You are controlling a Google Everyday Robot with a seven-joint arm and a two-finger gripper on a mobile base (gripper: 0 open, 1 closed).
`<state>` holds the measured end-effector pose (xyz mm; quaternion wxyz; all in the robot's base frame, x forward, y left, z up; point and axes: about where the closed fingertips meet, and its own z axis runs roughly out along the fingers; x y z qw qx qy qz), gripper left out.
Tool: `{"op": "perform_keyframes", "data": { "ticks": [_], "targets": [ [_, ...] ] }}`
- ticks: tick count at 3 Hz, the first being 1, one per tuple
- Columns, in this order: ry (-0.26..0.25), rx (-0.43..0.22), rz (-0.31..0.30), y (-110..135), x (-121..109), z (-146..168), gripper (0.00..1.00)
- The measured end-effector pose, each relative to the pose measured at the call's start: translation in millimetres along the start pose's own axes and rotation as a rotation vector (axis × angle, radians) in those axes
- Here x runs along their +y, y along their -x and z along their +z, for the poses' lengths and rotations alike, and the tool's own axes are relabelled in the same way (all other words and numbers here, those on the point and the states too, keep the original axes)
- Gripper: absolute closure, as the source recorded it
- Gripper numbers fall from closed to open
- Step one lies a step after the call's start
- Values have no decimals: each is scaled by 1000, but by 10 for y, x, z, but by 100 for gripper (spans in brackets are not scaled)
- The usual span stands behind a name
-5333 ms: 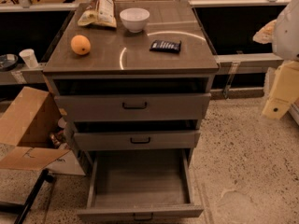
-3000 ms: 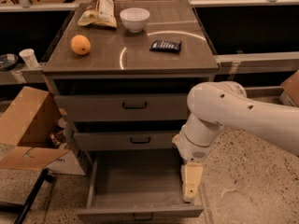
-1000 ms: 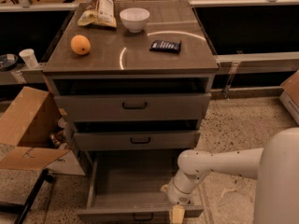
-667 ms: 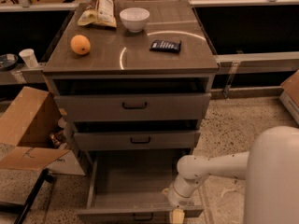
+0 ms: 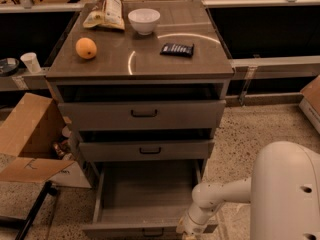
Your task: Close bottom drawer
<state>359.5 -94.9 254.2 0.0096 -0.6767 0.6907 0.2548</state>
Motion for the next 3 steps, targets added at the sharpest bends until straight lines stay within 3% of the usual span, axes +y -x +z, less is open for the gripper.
{"op": "perform_keyframes", "data": {
  "ticks": [2,3],
  "targets": [
    [-37,13,36,-349,-397,607,89],
    [-93,16,56,-510,-647,828,100]
  ]
}}
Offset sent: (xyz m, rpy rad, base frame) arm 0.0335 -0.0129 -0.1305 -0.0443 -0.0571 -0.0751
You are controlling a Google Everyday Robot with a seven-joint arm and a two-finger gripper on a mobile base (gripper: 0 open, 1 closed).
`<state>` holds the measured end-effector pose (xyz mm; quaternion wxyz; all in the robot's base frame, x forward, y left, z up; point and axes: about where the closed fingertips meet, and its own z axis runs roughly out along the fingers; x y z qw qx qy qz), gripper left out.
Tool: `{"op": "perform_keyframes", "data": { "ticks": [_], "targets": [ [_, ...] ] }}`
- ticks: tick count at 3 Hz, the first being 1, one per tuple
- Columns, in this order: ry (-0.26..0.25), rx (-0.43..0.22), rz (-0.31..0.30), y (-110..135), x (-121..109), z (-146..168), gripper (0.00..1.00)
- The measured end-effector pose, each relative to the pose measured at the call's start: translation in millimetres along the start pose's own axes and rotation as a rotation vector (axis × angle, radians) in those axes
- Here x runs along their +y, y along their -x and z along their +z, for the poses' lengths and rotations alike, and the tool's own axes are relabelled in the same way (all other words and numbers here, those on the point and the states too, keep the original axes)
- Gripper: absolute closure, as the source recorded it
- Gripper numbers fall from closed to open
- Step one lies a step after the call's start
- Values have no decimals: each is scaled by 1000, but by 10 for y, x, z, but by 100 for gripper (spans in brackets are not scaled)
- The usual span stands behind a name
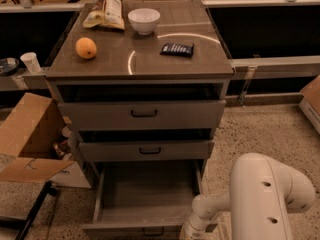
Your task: Close bottom drawer
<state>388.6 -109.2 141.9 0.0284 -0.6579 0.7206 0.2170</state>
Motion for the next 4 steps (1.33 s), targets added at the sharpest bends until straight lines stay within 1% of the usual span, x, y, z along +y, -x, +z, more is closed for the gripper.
{"op": "perform_keyframes", "data": {
  "ticks": [1,4],
  "targets": [
    [0,0,0,-1,10,-2,84],
    [0,0,0,-1,10,-1,15]
  ]
}}
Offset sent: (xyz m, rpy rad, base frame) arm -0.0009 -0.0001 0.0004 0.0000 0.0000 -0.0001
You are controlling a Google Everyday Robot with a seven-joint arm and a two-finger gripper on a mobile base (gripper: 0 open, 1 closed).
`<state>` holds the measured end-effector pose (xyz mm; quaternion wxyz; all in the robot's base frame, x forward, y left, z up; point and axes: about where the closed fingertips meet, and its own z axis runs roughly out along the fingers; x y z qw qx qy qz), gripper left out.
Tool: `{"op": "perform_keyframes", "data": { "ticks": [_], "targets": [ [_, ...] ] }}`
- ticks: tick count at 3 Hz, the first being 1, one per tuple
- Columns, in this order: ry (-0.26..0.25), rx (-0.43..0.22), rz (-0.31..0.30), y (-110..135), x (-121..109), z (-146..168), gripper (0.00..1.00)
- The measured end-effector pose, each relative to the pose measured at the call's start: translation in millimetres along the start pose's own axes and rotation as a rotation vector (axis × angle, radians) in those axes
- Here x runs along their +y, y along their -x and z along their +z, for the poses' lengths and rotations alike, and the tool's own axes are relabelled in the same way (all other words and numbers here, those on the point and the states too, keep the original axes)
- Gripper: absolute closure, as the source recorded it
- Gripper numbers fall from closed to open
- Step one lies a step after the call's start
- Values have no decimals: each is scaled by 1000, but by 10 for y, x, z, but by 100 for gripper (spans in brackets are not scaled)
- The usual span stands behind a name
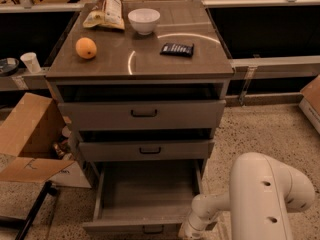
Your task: Close bottom drawer
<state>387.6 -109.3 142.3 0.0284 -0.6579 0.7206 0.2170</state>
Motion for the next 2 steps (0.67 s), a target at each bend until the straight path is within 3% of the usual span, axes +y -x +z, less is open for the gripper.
{"op": "perform_keyframes", "data": {
  "ticks": [1,2],
  "targets": [
    [0,0,0,0,0,0,0],
    [0,0,0,0,-1,0,0]
  ]
}}
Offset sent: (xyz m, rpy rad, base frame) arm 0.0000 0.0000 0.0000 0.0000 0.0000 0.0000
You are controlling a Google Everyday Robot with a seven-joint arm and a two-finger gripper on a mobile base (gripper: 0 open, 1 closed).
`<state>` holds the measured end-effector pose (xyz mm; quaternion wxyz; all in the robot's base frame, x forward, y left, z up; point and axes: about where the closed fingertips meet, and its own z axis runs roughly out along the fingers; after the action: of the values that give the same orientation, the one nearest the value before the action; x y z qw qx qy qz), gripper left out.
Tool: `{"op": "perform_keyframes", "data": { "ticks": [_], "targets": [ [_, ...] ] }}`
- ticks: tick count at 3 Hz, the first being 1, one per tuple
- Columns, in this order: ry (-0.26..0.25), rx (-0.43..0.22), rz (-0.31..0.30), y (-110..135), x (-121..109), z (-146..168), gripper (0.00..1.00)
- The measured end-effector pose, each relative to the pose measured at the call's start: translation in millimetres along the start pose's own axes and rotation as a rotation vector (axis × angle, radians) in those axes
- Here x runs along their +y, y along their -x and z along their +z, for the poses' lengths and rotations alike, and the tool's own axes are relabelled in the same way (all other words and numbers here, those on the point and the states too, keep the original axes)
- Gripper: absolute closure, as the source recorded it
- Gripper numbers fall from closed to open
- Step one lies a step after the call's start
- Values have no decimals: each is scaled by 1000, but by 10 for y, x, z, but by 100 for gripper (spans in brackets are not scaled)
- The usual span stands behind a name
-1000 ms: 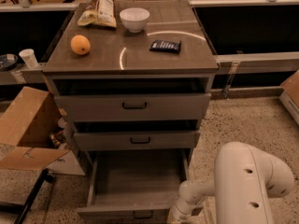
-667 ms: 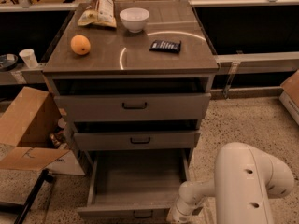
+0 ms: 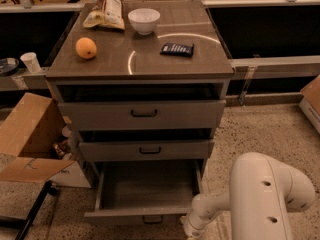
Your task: Close bottom drawer
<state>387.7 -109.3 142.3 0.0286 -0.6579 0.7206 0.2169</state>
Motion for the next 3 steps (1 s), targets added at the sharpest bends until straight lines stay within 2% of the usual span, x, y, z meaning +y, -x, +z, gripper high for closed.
{"op": "perform_keyframes", "data": {
  "ticks": [1,2,3],
  "targets": [
    [-75,-11,-29,-25,-225,-94,19],
    [-182,-45,-67,-73,-555,-192,50],
    [-235,-66,-86,-98,-767,-213,73]
  ]
}}
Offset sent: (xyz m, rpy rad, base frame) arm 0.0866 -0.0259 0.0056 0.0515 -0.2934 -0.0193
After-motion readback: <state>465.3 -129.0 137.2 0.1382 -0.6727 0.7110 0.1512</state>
